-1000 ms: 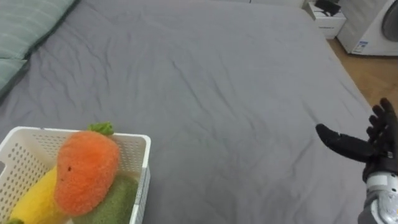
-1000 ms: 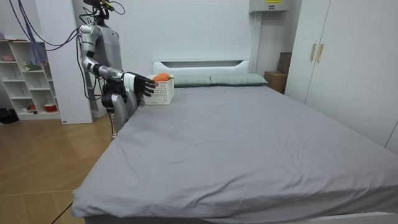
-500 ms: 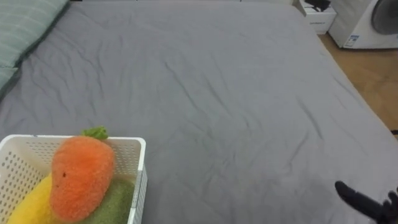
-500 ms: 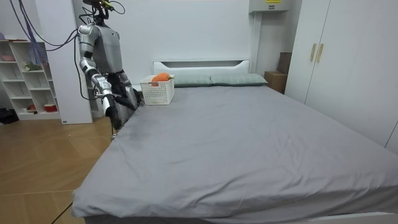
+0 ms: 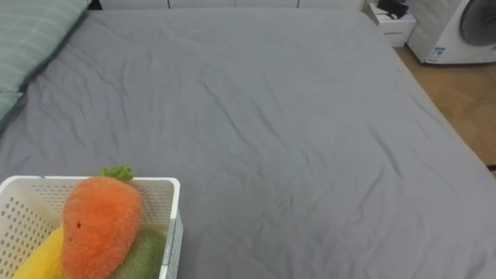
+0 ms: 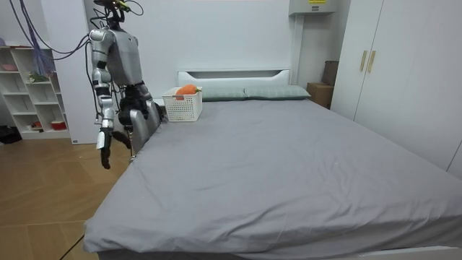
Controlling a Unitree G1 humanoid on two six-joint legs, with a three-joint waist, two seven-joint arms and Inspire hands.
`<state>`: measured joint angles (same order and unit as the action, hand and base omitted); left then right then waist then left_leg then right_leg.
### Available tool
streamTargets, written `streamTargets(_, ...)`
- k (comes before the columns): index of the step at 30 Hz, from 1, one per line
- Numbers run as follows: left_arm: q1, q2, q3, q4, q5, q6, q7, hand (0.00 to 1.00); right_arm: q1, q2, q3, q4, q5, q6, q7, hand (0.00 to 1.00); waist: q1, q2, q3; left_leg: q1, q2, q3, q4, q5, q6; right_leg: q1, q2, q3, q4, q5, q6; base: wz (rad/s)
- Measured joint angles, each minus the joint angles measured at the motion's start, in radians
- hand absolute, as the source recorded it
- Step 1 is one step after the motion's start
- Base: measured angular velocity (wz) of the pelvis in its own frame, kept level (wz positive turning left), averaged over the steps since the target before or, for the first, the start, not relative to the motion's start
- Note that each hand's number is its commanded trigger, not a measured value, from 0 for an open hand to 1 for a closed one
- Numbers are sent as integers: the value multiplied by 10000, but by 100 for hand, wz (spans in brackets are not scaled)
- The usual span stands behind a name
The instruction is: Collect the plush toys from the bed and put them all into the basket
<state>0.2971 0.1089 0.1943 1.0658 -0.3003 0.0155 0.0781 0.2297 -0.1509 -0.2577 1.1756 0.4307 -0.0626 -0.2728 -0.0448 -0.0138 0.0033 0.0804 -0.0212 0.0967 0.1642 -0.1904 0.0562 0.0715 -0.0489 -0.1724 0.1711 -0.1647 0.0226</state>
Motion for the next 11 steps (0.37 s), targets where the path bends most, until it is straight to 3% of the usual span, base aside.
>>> streamTargets(4, -85, -7, -15, 143, 16, -6, -2, 0, -89, 68, 1015, 224, -15, 213, 1048, 0, 23, 34, 7, -3, 2, 17, 11, -5, -4, -2, 6, 43, -8, -5, -2, -2)
streamTargets(8, -220, -12, -55, 153, 112, -4, 1, 0, -179, 76, 1670, 260, -443, 535, 1849, 0, 276, 43, 10, -43, 3, -3, 4, -5, -5, -35, 10, 34, -4, -4, -3, 0)
streamTargets(11, -309, -46, -222, 156, 113, -4, 58, 0, -481, 95, 1984, 258, -942, 649, 2118, 0, 273, 30, 9, -60, -8, -45, -22, -4, -4, -25, -3, -43, -12, -4, -2, 3)
